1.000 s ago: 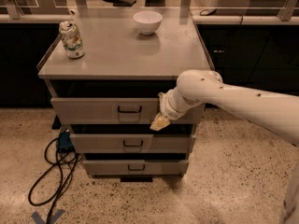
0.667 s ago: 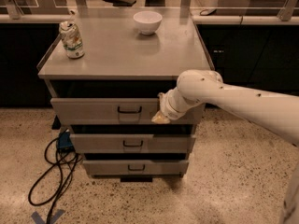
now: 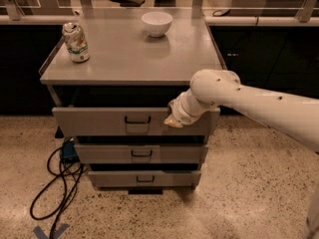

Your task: Open top drawer

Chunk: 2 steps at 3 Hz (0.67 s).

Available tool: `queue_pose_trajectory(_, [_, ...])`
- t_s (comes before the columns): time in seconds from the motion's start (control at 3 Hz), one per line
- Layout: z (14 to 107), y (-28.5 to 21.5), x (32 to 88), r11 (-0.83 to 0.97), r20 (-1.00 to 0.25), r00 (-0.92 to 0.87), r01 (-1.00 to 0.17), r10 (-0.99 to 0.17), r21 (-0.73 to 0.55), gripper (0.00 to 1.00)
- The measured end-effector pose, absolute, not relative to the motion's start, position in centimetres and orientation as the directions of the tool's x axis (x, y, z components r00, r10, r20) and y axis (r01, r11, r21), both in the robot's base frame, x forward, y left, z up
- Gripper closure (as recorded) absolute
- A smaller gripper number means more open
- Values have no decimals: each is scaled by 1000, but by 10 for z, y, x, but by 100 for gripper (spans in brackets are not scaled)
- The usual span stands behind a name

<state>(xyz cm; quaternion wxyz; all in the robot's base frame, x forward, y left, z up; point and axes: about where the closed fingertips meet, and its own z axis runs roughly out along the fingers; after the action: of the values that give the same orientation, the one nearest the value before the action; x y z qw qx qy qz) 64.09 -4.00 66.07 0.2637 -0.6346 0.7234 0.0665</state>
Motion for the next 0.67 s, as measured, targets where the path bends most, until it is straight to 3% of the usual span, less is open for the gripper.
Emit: queue_pose_trajectory(0.67, [676,-41,641,186,-466,-56,-953,-883,-239,100])
